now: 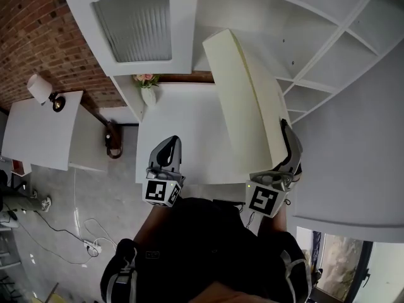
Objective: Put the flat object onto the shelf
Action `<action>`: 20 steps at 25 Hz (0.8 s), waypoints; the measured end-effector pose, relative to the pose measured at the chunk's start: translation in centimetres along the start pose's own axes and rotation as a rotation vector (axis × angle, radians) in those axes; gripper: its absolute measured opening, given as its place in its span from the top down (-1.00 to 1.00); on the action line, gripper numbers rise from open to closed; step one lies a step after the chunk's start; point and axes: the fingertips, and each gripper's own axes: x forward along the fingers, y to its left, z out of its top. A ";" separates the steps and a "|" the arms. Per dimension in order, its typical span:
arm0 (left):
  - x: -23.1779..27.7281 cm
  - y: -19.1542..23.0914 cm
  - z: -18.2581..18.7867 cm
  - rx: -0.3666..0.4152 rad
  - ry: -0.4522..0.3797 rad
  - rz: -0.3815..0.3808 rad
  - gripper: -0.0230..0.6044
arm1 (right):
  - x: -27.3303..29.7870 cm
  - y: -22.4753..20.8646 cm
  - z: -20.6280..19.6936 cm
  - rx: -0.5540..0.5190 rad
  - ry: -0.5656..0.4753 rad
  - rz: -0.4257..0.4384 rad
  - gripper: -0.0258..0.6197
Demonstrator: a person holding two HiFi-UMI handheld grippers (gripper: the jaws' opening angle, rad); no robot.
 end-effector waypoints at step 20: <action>2.0 2.7 -0.5 -0.018 0.039 -0.036 0.89 | 14.2 8.2 -11.4 -0.806 0.348 0.171 0.00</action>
